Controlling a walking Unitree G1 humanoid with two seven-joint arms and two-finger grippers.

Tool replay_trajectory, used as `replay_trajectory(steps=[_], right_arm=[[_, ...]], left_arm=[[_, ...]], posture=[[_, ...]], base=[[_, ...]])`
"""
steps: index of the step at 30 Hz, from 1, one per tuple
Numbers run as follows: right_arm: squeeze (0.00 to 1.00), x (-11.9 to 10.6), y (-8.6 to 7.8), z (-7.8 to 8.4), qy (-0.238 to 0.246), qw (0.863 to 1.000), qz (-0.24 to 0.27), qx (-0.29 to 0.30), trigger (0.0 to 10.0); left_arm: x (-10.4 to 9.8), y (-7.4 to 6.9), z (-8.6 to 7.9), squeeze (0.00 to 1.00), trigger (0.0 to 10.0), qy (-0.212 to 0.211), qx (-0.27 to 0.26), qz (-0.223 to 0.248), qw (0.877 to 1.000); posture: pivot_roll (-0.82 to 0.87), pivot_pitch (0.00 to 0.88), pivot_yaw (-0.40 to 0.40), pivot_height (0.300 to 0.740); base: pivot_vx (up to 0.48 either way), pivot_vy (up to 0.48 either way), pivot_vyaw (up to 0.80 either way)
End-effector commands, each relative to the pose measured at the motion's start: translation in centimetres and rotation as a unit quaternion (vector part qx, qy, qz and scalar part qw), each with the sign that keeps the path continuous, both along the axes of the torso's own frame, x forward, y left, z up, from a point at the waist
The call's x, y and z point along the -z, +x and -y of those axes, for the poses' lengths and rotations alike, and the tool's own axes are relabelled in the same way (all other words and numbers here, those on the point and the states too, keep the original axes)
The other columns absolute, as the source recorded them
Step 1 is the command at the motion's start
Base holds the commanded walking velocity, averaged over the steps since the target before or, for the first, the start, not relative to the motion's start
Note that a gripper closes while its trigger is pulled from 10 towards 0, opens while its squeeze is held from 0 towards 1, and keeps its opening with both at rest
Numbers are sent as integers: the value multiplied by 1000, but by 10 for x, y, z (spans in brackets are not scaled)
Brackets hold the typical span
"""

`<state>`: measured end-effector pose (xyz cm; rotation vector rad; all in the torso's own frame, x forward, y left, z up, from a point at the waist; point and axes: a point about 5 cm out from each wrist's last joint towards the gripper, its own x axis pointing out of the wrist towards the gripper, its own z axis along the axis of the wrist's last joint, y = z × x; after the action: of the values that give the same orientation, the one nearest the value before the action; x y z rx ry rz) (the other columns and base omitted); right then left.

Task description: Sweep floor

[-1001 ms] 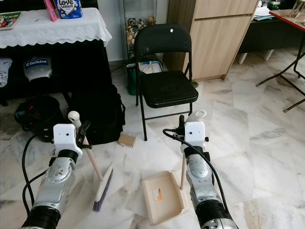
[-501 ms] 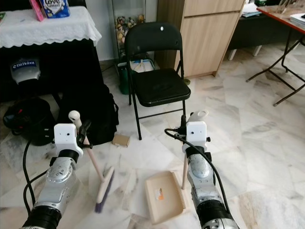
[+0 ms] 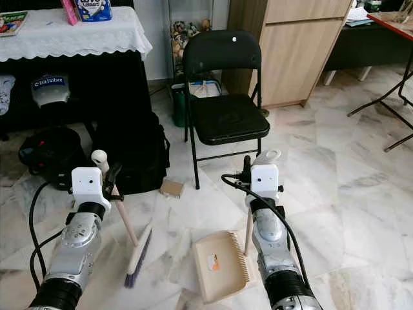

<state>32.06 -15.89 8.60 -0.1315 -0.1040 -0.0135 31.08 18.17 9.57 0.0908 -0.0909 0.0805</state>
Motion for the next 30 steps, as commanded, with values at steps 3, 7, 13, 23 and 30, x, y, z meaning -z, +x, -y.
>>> replay_trajectory(steps=[3,7,13,23,30], right_arm=[[0,-7,2,1,-2,1000,16,0,10000],[0,-7,2,1,-3,1000,16,0,10000],[0,-6,2,1,-2,1000,14,1,10000],[0,-6,2,2,3,1000,13,2,10000],[0,-7,2,1,0,1000,16,1,10000]], left_arm=[[-7,2,0,0,10000,-1,-1,18,1000],[-7,2,0,0,10000,-1,-1,19,1000],[-7,2,0,0,10000,-1,-1,19,1000],[-7,2,0,0,10000,-1,-1,19,1000],[-7,2,0,0,10000,-2,-1,19,1000]], posture=[[-65,59,-21,740],[-65,59,-21,740],[-65,59,-21,740],[-65,59,-21,740],[-65,59,-21,740]], base=[[275,0,0],[277,0,0],[280,0,0],[281,0,-426],[281,0,0]])
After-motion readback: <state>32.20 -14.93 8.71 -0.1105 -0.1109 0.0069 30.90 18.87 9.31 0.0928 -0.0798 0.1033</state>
